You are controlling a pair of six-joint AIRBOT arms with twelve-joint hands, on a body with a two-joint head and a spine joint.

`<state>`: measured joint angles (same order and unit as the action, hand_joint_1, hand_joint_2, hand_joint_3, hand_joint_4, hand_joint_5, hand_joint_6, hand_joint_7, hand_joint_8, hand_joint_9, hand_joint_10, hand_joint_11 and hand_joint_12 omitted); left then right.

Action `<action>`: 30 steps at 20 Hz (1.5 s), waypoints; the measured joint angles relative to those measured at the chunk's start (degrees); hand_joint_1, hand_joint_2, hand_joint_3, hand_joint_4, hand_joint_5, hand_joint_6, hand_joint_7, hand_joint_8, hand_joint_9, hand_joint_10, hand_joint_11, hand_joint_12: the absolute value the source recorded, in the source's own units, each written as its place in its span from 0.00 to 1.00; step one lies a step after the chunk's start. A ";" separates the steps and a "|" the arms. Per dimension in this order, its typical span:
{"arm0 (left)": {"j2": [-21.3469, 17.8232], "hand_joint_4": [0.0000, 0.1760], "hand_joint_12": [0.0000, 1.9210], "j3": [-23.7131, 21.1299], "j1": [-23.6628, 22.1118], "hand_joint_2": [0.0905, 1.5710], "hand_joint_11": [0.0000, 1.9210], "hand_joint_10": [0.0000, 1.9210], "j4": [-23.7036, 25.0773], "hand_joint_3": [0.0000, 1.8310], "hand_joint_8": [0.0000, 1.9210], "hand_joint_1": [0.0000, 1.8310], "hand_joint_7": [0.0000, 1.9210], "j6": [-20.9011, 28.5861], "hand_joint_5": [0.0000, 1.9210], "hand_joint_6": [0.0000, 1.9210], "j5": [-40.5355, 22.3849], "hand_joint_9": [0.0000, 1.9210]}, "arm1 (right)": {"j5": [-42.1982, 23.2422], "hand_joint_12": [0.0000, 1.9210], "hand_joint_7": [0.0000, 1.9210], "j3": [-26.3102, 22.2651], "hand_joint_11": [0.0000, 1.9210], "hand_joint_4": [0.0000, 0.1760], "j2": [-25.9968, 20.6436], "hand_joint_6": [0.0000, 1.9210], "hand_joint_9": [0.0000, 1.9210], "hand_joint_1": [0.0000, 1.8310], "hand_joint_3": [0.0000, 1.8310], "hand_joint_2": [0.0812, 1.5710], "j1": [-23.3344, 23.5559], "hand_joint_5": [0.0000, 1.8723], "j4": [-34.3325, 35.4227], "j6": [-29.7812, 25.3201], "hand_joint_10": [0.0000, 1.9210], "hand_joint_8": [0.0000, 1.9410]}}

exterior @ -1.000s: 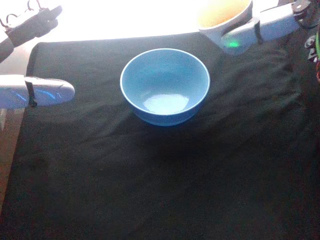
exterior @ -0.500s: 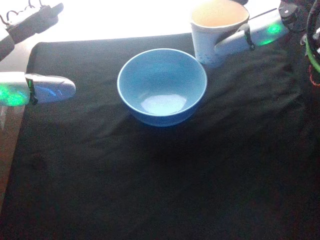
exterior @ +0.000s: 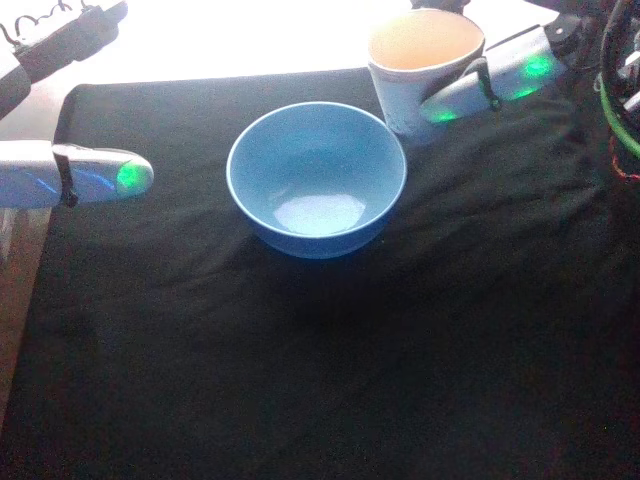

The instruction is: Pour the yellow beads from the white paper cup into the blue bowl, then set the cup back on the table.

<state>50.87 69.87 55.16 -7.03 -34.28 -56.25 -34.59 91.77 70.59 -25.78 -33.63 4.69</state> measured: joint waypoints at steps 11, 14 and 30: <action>0.00 0.24 0.18 0.00 -0.68 0.52 0.00 0.00 0.59 0.00 0.00 0.32 0.04 0.00 0.00 0.00 0.76 0.05 | 7.06 0.78 0.57 -3.02 0.38 0.00 -2.45 0.31 0.51 0.69 0.00 0.66 7.91 0.61 -14.10 -0.13 0.50 0.49; 0.00 0.27 0.21 0.00 -1.20 0.51 0.00 0.00 1.14 0.00 0.00 0.31 0.06 0.02 0.00 0.00 1.29 0.07 | 9.20 0.90 0.55 -3.98 0.48 0.00 -2.40 0.26 0.54 0.70 0.00 0.67 8.76 0.59 -18.64 -0.17 0.68 0.58; 1.18 0.08 0.12 0.83 -4.76 0.50 0.00 0.00 5.73 0.00 0.00 0.34 0.03 0.46 0.00 0.00 5.75 0.04 | 14.34 1.00 0.63 -9.29 0.78 0.00 -1.97 0.99 0.73 0.72 0.00 0.72 14.14 0.55 -41.64 -0.46 1.00 1.00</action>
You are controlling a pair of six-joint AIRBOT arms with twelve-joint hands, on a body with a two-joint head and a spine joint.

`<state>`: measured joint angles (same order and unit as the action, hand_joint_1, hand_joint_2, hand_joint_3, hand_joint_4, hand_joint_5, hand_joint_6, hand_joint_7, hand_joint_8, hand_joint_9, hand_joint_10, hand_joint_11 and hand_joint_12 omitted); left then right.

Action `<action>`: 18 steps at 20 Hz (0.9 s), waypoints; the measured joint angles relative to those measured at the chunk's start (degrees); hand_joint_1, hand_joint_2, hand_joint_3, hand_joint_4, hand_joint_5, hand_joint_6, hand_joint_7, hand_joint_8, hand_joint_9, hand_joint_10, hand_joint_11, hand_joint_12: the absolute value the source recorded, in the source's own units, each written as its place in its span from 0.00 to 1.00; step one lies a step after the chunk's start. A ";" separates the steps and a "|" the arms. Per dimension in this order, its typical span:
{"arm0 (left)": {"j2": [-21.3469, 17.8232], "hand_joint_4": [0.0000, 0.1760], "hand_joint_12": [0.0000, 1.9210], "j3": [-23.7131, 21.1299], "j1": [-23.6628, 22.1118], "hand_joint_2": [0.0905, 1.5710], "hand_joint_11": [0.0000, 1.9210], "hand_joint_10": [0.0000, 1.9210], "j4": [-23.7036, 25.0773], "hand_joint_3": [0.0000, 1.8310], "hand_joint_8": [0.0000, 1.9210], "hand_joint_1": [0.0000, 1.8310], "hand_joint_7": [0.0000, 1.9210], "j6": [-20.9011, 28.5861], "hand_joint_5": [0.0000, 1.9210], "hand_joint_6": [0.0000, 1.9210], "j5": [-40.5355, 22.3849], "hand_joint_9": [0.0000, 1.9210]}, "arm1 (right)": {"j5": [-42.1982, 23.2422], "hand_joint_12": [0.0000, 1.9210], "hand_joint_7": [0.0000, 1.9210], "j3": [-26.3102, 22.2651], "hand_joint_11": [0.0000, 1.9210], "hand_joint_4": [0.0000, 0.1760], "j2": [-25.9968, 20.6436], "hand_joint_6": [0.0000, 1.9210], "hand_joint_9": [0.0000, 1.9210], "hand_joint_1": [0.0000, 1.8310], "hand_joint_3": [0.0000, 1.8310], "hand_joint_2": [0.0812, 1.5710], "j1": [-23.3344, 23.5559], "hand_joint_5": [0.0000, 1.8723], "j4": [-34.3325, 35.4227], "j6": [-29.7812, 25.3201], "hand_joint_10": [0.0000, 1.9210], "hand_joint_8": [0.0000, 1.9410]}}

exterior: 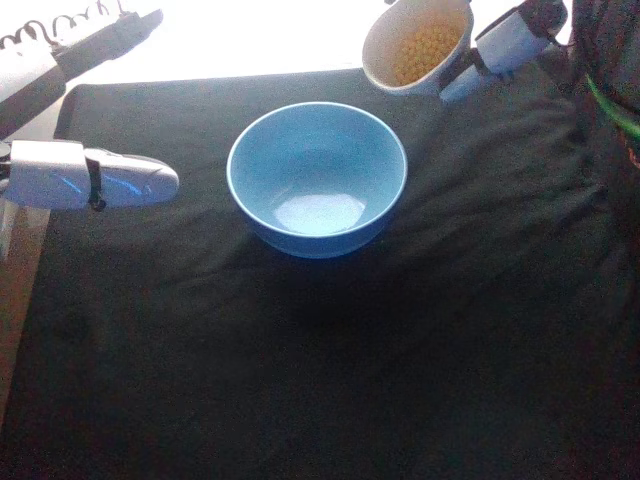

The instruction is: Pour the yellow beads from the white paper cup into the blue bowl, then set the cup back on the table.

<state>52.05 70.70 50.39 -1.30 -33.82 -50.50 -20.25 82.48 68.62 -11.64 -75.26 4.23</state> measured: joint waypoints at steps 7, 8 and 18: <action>1.07 0.13 0.25 0.72 -2.08 0.49 0.00 0.00 2.99 0.00 0.00 0.34 0.03 0.66 0.00 0.00 2.27 0.06 | 0.72 1.00 0.50 -0.72 0.62 0.00 1.64 0.54 0.57 0.63 0.00 0.70 0.00 0.50 -5.62 -0.17 0.99 0.88; 1.14 0.20 0.21 0.72 -2.10 0.49 0.00 0.00 3.13 0.00 0.00 0.34 0.04 0.66 0.00 0.00 2.49 0.05 | 0.76 1.00 0.47 -0.72 0.57 0.00 1.70 0.55 0.53 0.63 0.00 0.71 0.00 0.50 -5.88 -0.17 0.97 0.82; 1.29 0.16 0.18 0.79 -2.32 0.49 0.00 0.00 3.89 0.00 0.00 0.31 0.08 0.87 0.00 0.00 3.28 0.09 | 1.36 1.00 0.57 -0.96 0.74 0.00 3.32 0.96 0.69 0.59 0.01 0.78 0.42 0.39 -11.82 -0.24 1.00 1.00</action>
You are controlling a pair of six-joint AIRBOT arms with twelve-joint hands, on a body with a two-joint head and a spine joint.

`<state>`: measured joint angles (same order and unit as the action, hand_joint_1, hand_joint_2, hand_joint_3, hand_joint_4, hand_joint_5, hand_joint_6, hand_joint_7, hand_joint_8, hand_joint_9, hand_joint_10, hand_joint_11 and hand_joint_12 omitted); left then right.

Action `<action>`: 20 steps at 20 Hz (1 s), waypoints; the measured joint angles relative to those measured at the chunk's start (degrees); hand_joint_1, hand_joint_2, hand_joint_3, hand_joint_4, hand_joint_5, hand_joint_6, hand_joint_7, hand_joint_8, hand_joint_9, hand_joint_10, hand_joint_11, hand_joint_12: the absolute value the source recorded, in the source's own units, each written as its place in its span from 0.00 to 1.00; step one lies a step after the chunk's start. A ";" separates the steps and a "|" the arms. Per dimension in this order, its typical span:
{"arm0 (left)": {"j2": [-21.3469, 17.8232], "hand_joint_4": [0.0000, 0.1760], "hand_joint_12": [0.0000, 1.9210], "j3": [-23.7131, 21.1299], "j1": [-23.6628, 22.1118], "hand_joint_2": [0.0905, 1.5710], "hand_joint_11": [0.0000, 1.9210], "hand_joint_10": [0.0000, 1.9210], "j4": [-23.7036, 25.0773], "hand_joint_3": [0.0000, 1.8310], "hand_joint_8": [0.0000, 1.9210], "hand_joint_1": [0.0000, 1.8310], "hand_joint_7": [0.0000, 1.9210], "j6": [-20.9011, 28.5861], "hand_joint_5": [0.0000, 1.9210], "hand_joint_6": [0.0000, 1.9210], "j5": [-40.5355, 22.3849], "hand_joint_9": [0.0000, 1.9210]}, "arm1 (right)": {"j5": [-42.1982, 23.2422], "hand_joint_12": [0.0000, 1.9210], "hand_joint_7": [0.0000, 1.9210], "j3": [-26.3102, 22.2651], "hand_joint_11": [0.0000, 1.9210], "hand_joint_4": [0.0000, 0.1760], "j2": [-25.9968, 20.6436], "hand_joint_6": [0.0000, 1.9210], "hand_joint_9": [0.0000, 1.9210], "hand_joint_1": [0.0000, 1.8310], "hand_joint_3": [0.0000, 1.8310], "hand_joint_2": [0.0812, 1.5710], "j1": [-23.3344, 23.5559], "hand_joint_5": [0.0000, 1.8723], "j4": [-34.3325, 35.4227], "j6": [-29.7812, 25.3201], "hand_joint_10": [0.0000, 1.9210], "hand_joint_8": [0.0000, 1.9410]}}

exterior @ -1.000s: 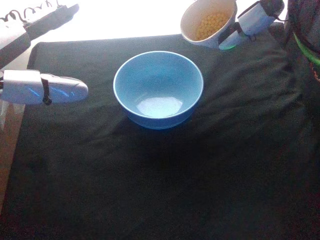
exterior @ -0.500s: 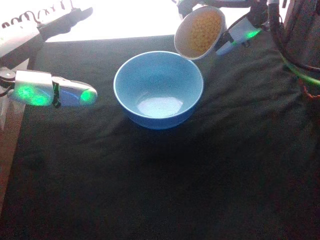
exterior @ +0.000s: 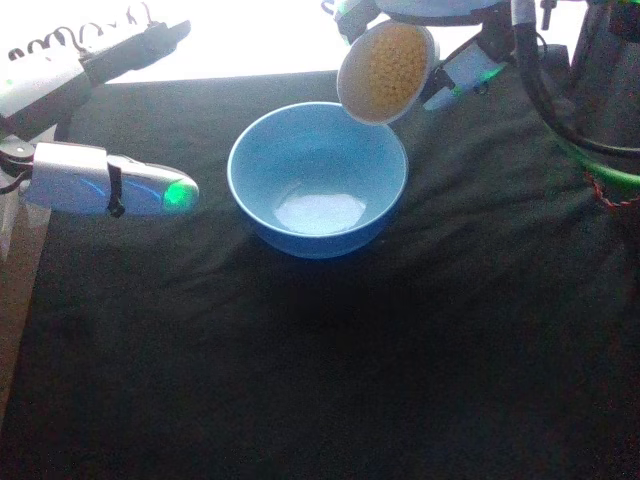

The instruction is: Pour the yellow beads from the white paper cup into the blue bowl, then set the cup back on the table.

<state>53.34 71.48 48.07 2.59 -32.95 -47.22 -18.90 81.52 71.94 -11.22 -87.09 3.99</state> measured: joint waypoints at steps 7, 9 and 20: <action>0.07 0.12 0.10 0.15 -0.35 0.50 0.00 0.00 0.70 0.00 0.00 0.33 0.09 0.42 0.00 0.00 0.72 0.08 | 1.38 1.00 0.58 -0.72 0.76 0.00 0.48 0.80 0.71 0.57 0.01 0.82 0.72 0.35 -4.81 -0.15 1.00 1.00; 0.13 0.07 0.12 0.15 -0.37 0.51 0.00 0.00 0.87 0.00 0.00 0.32 0.11 0.42 0.00 0.00 0.79 0.09 | 1.55 1.00 0.56 -1.27 0.74 0.00 0.46 0.68 0.69 0.60 0.00 0.77 1.05 0.42 -6.56 -0.17 1.00 1.00; 0.81 0.01 0.22 0.24 -1.27 0.50 0.00 0.00 2.14 0.00 0.00 0.33 0.10 0.85 0.01 0.00 1.62 0.10 | 2.69 1.00 0.51 -3.39 0.65 0.00 0.52 0.72 0.62 0.58 0.00 0.79 1.07 0.39 -14.45 -0.17 1.00 0.97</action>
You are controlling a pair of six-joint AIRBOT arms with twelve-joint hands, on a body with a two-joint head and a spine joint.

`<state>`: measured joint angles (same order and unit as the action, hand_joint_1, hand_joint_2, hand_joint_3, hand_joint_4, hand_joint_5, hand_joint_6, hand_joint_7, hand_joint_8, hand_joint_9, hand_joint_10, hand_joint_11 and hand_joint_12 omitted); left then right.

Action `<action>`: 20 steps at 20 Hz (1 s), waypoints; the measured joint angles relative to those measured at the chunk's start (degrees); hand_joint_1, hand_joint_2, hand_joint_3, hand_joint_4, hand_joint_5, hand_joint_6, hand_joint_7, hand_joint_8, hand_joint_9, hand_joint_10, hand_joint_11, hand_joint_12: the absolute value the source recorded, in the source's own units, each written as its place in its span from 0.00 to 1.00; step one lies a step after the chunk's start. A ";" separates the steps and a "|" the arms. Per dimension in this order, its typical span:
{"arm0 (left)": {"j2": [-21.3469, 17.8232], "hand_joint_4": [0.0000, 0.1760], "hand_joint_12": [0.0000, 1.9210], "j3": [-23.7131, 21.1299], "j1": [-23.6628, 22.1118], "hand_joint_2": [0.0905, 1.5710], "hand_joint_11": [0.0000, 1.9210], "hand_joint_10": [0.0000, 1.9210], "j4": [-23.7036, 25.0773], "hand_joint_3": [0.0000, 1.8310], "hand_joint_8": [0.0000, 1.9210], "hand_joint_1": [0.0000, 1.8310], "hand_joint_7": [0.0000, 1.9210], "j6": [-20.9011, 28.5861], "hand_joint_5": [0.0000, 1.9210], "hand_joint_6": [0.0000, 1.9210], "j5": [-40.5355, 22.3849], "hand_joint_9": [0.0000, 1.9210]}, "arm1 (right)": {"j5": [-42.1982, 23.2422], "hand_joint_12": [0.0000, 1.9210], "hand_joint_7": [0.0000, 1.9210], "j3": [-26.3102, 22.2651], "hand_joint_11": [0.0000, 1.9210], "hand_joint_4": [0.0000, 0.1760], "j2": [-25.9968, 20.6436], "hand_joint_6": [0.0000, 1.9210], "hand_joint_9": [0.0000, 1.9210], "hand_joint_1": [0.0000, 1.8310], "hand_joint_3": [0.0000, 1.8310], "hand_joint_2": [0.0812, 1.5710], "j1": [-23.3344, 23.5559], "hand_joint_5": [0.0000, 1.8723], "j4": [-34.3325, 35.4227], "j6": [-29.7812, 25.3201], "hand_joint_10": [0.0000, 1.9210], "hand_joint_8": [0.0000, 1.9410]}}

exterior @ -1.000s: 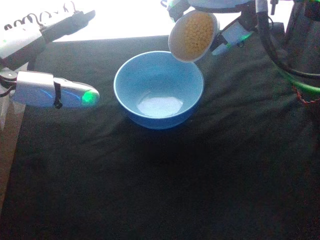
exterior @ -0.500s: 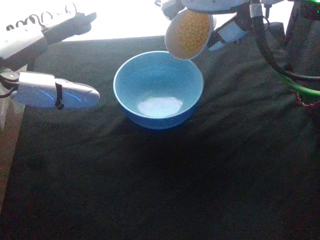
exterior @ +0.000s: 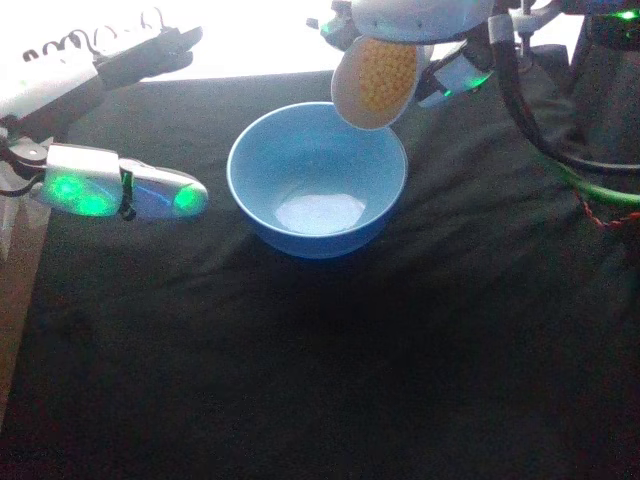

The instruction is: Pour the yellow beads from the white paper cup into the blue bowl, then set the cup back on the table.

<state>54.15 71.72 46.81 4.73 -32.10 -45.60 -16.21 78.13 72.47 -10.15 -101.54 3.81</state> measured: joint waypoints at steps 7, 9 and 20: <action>0.70 0.37 0.15 0.52 -0.83 0.47 0.00 0.00 1.01 0.00 0.00 0.34 0.09 0.44 0.01 0.00 0.50 0.08 | 0.39 1.00 0.46 -0.33 0.62 0.00 0.00 0.66 0.57 0.62 0.00 0.77 0.00 0.41 -3.10 -0.02 1.00 0.84; 0.74 0.39 0.14 0.52 -0.87 0.47 0.00 0.00 1.49 0.00 0.00 0.33 0.09 0.46 0.01 0.00 0.57 0.09 | 0.46 1.00 0.51 -0.35 0.64 0.00 0.00 0.67 0.59 0.60 0.00 0.77 0.00 0.41 -4.02 0.00 1.00 0.77; 1.79 0.60 0.00 1.20 -2.36 0.46 0.00 0.00 2.84 0.00 0.00 0.35 0.08 1.14 0.01 0.00 1.22 0.06 | 1.33 1.00 0.49 -1.38 0.50 0.00 0.02 0.68 0.52 0.60 0.00 0.77 0.00 0.41 -9.14 -0.04 1.00 0.96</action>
<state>55.94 72.93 44.45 7.57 -30.96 -44.38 -14.87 76.75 72.49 -10.15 -110.67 3.77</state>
